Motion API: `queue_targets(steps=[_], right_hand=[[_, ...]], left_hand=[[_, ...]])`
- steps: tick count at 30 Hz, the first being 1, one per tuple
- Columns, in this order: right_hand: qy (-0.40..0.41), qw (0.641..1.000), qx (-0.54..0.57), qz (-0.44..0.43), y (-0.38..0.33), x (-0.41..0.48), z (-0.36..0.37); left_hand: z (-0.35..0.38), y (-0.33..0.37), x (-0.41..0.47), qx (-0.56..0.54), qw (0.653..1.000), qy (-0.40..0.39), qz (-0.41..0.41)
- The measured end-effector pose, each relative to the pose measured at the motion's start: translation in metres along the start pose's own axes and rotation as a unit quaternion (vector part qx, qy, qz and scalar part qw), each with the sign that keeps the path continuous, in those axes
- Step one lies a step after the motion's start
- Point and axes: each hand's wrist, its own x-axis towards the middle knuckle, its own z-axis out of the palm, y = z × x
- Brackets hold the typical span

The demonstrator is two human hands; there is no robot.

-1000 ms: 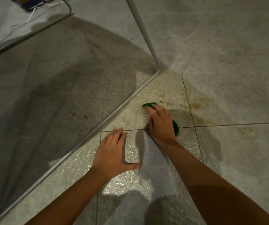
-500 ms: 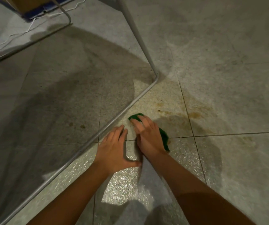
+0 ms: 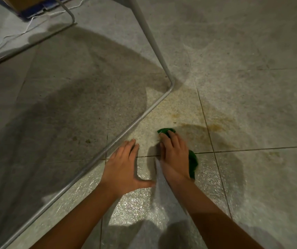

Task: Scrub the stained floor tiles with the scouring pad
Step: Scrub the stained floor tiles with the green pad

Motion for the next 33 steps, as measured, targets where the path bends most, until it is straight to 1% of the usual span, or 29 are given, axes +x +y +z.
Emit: queue_targets(steps=[2, 4, 7, 10, 12, 16, 18, 20, 23, 26, 29, 31, 33], right_hand=[[-0.032, 0.998, 0.005, -0.054, -0.011, 0.004, 0.005], [-0.041, 0.995, 0.017, -0.090, -0.015, 0.019, 0.010], [-0.045, 0.996, 0.033, -0.070, -0.012, 0.044, 0.010], [-0.047, 0.998, 0.015, -0.044, 0.000, 0.053, 0.006], [-0.045, 0.998, 0.014, -0.037, 0.010, 0.047, 0.002], [-0.031, 0.999, 0.033, 0.007, 0.020, 0.019, -0.010], [-0.026, 0.999, 0.026, -0.002, 0.017, 0.009, -0.011], [-0.034, 0.999, 0.025, -0.032, 0.014, 0.008, -0.010], [-0.086, 0.994, 0.030, -0.064, 0.013, 0.025, -0.006], [-0.116, 0.990, 0.008, -0.082, 0.013, 0.054, -0.002], [-0.128, 0.991, -0.018, -0.046, 0.017, 0.074, -0.003], [-0.107, 0.994, -0.003, 0.007, 0.024, 0.073, -0.005], [-0.063, 0.997, 0.015, 0.043, 0.028, 0.063, -0.007]], left_hand=[[0.002, -0.001, 0.000, 0.000, 1.000, 0.005, 0.000], [0.002, -0.001, 0.001, -0.003, 1.000, 0.012, 0.000], [0.000, -0.001, 0.000, 0.006, 1.000, 0.005, 0.003], [-0.001, -0.001, 0.000, 0.005, 1.000, -0.002, 0.000], [-0.001, -0.001, 0.000, 0.002, 1.000, -0.005, -0.001], [-0.004, -0.003, 0.000, 0.003, 1.000, -0.005, 0.011], [-0.009, -0.004, 0.001, -0.010, 1.000, 0.010, 0.018], [-0.011, -0.006, 0.007, -0.031, 0.998, 0.044, 0.024], [-0.008, -0.003, 0.022, -0.047, 0.994, 0.094, 0.041], [-0.008, 0.006, 0.035, -0.034, 0.995, 0.078, 0.056], [-0.014, 0.011, 0.041, 0.000, 0.998, 0.039, 0.052], [-0.014, 0.009, 0.042, 0.008, 0.999, 0.016, 0.050], [-0.014, 0.008, 0.042, 0.007, 0.998, 0.016, 0.054]])
